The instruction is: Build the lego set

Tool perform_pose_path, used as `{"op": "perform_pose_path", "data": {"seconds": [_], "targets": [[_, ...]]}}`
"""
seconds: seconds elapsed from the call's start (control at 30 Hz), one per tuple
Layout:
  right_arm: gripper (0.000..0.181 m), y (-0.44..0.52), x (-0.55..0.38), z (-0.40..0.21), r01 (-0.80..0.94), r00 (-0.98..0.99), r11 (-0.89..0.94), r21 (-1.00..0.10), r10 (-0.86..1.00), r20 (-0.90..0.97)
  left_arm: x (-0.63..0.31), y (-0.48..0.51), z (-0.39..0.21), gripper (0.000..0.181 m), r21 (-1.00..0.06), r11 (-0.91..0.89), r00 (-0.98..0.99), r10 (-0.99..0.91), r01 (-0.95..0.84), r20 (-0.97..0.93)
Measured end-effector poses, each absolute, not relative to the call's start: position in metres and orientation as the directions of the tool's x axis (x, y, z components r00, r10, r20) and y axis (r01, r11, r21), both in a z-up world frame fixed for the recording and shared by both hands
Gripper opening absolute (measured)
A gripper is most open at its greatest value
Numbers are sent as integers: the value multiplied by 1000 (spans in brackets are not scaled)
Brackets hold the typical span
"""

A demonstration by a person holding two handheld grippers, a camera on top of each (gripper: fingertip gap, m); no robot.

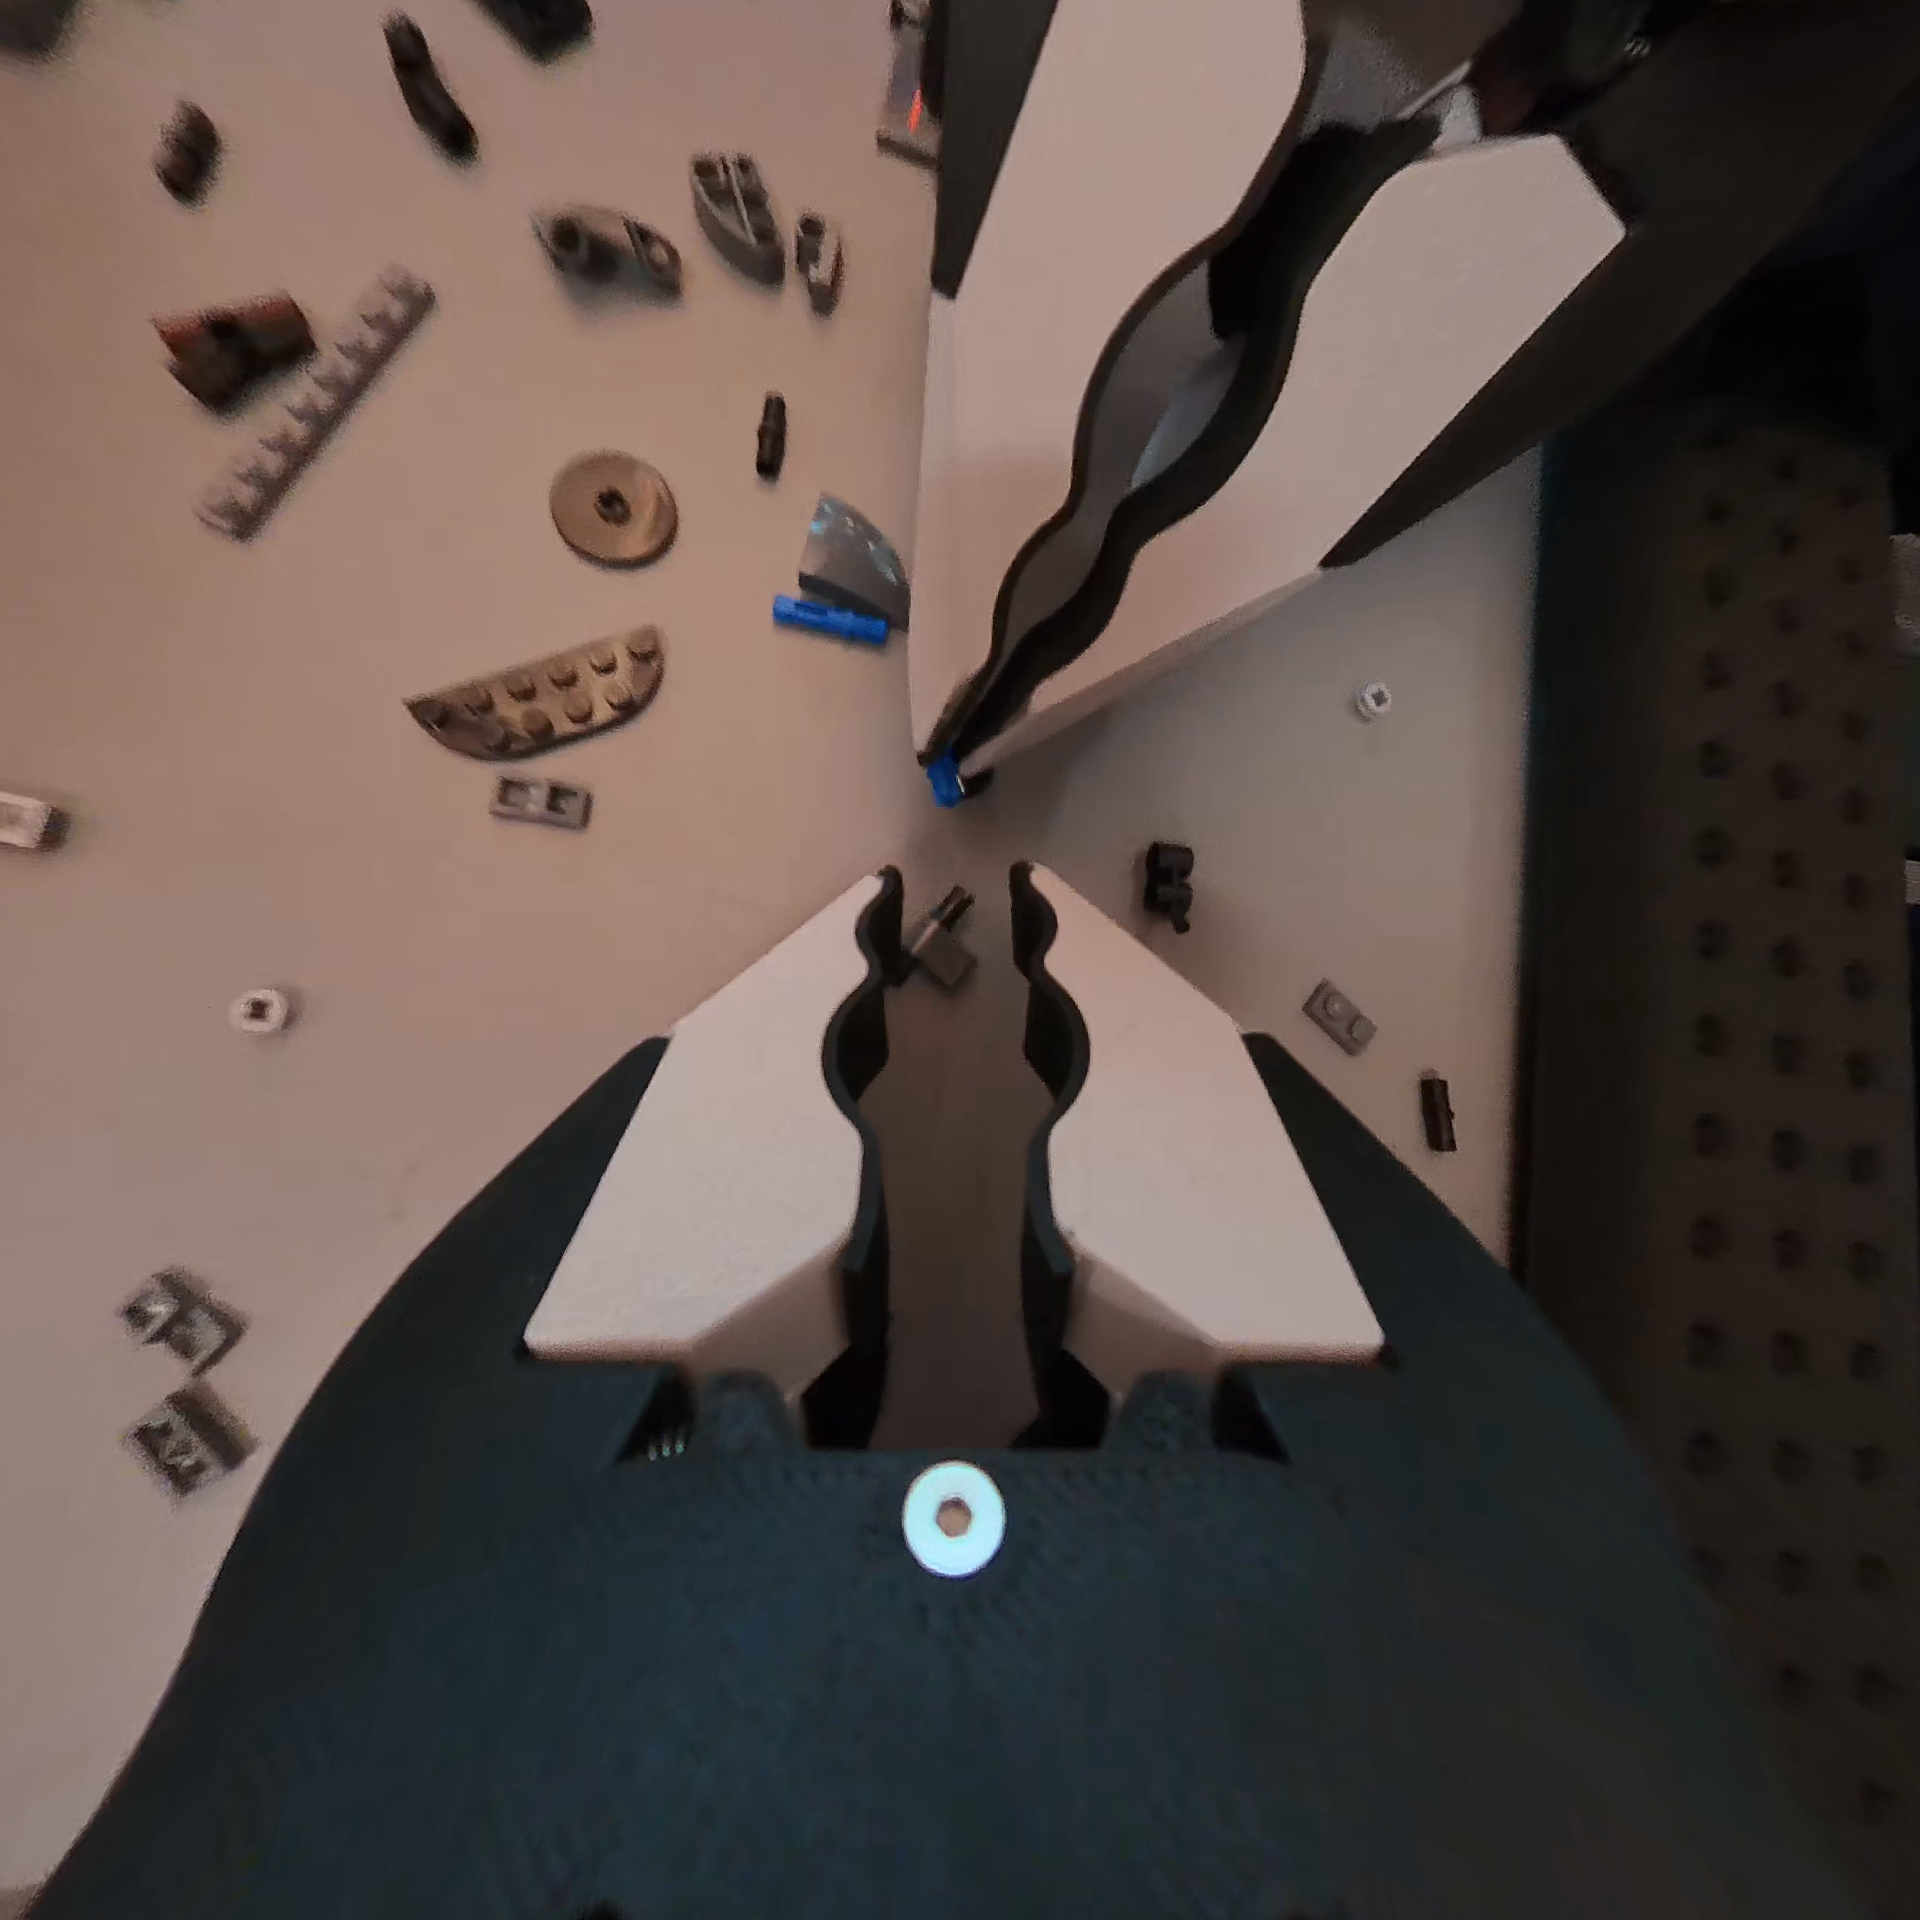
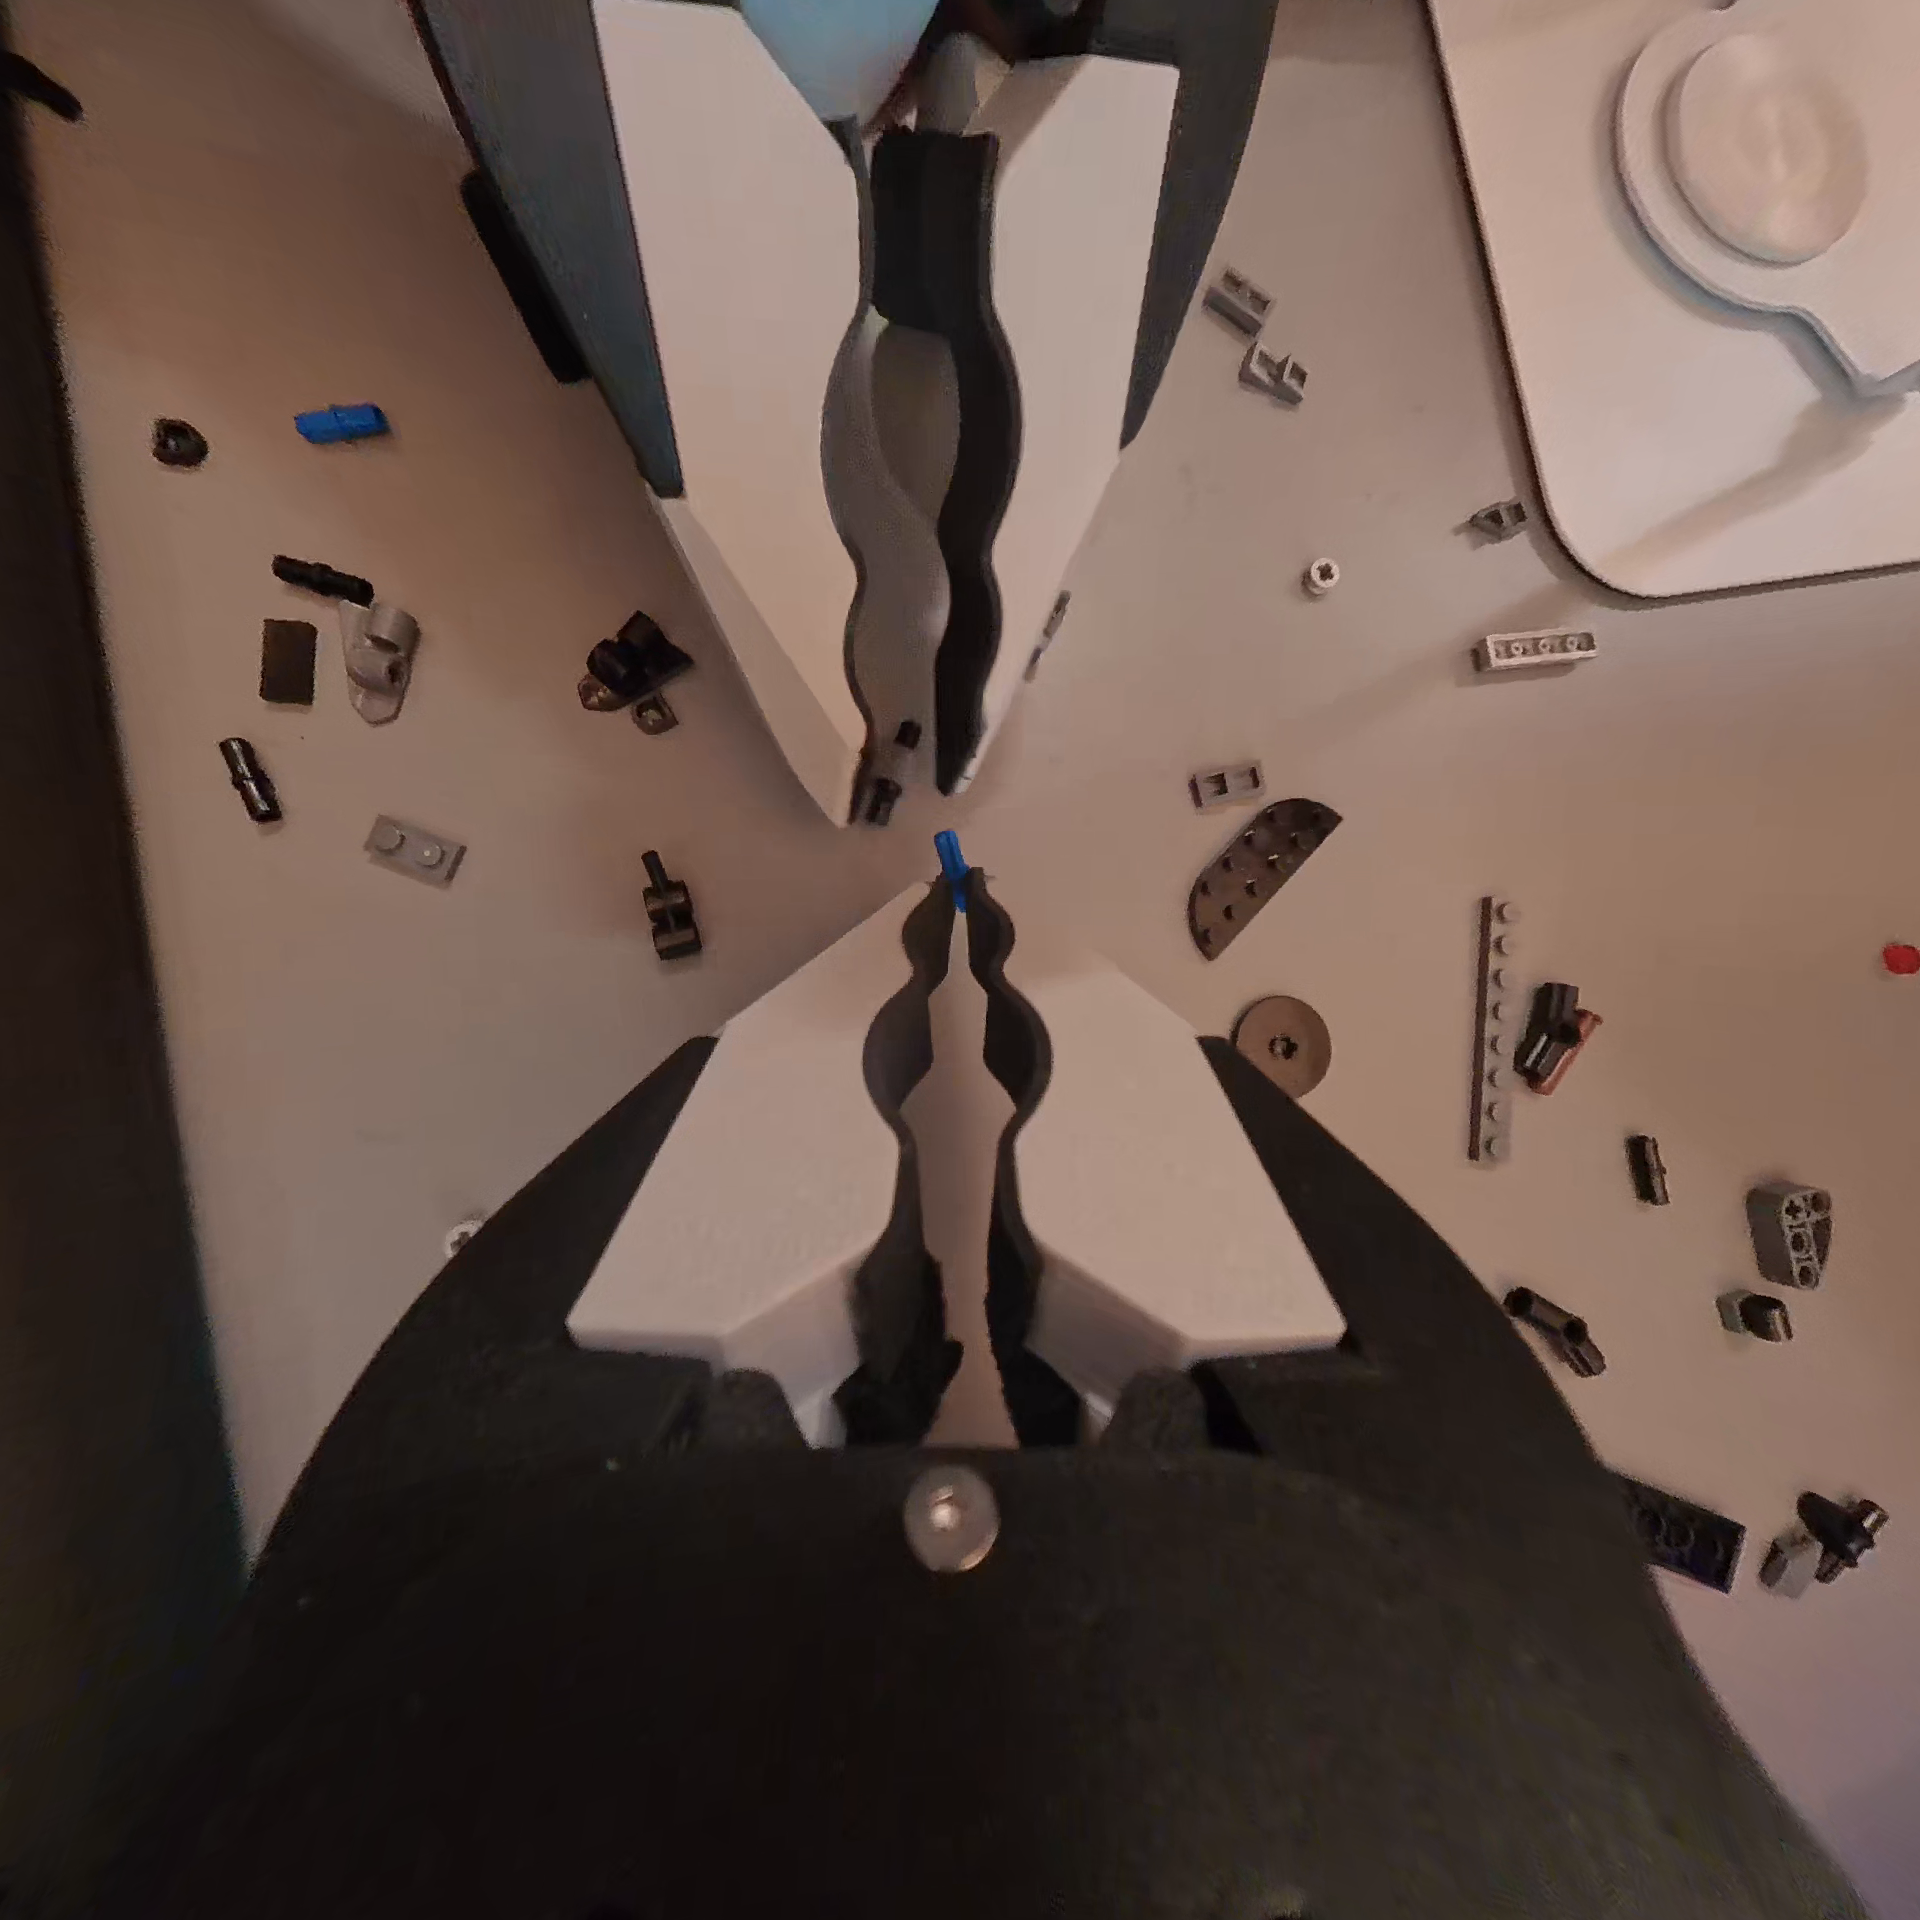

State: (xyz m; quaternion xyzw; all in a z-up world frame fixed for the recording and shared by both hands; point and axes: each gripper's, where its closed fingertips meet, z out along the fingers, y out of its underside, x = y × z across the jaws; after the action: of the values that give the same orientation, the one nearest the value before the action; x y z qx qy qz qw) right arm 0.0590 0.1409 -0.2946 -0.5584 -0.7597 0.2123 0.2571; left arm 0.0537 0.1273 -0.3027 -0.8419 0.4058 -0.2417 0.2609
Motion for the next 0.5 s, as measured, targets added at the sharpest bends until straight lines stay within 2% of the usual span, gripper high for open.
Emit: {"op": "perform_pose_path", "data": {"seconds": [0.17,0.3,0.5], "targets": [[0,139,56,-284,699,-246,296,-651,954,170,61,133,-289,15,-711,-425,522,-848,-560,96],[0,139,55,-283,692,-250,309,-653,950,185,61,137,-284,2,-733,-370,515,-857,-571,30],[0,140,53,-269,645,-232,293,-706,955,184,60,139,-270,2,-780,-382,521,-849,-495,85]]}}
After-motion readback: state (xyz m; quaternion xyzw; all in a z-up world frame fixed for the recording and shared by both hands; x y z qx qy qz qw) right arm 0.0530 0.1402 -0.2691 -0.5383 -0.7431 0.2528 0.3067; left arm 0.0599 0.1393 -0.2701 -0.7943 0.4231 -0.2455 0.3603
